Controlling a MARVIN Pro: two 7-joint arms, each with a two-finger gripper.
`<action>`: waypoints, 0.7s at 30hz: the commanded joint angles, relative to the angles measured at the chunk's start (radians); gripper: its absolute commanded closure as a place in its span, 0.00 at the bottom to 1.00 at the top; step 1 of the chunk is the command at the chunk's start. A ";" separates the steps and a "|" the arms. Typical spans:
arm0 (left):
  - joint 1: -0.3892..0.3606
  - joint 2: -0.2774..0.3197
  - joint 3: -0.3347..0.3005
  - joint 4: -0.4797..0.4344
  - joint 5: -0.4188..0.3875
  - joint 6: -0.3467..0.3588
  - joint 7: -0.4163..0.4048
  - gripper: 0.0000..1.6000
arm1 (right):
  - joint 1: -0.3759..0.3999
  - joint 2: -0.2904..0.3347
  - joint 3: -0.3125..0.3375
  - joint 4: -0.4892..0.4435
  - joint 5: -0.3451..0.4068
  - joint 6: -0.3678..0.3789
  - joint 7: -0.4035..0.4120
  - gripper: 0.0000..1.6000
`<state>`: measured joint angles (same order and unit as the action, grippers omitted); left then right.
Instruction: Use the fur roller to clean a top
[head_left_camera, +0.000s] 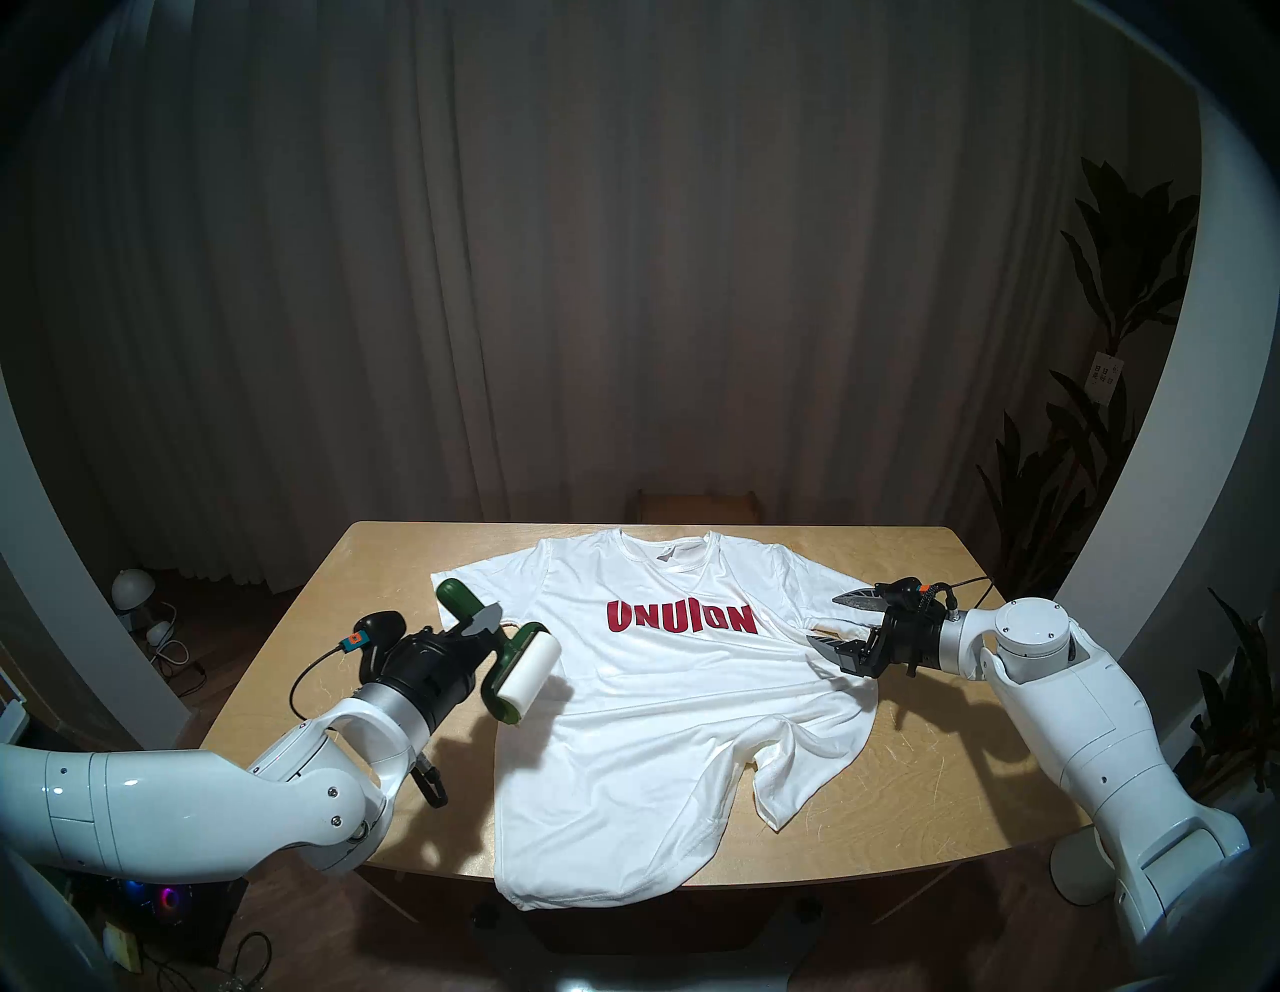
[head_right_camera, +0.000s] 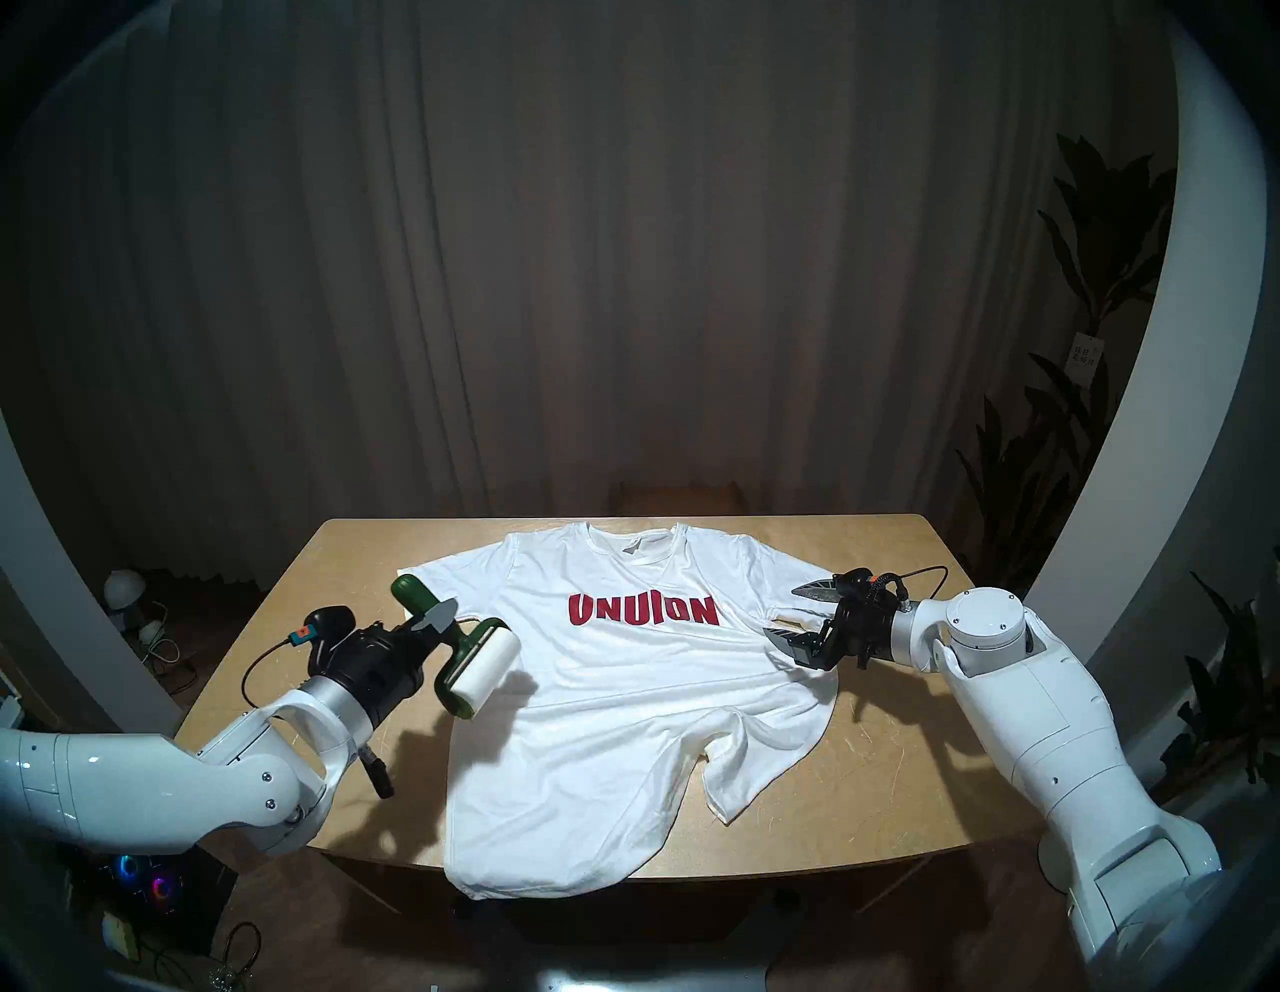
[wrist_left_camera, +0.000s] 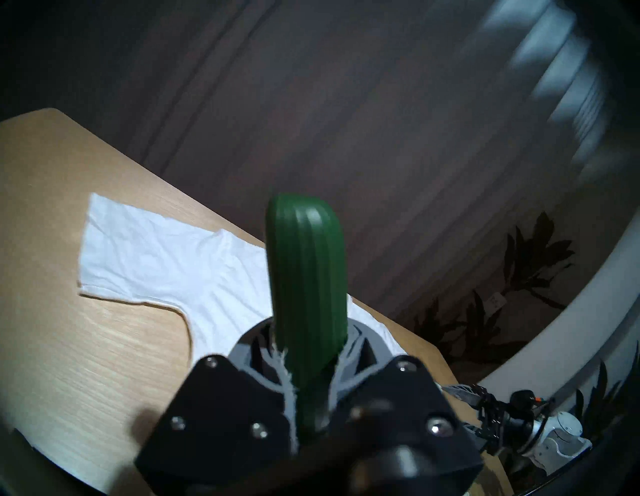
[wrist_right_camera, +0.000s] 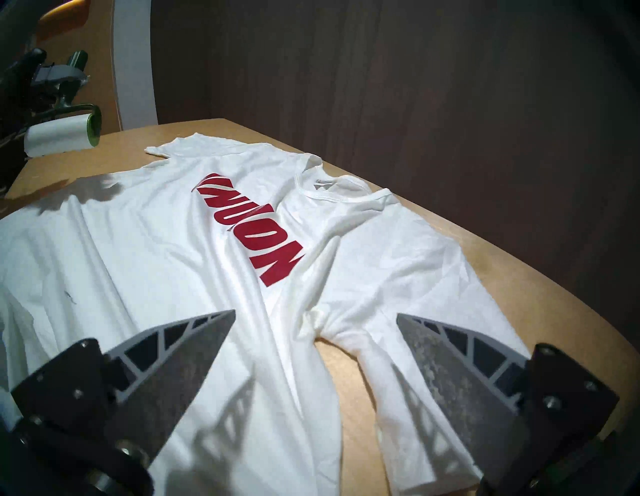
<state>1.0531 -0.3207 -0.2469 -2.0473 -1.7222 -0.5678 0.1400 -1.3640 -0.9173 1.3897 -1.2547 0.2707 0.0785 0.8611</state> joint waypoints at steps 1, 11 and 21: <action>-0.052 -0.102 0.011 0.023 0.100 0.113 -0.098 1.00 | -0.039 0.006 0.010 -0.056 0.015 0.009 0.003 0.00; -0.099 -0.209 0.019 0.120 0.183 0.267 -0.154 1.00 | -0.121 -0.004 0.014 -0.119 0.033 0.033 -0.010 0.00; -0.119 -0.278 0.026 0.183 0.251 0.332 -0.221 1.00 | -0.141 -0.020 -0.022 -0.135 0.025 0.051 0.000 0.00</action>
<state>0.9786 -0.5337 -0.2145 -1.8739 -1.5137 -0.2591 -0.0234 -1.4983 -0.9257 1.3888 -1.3571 0.2938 0.1302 0.8414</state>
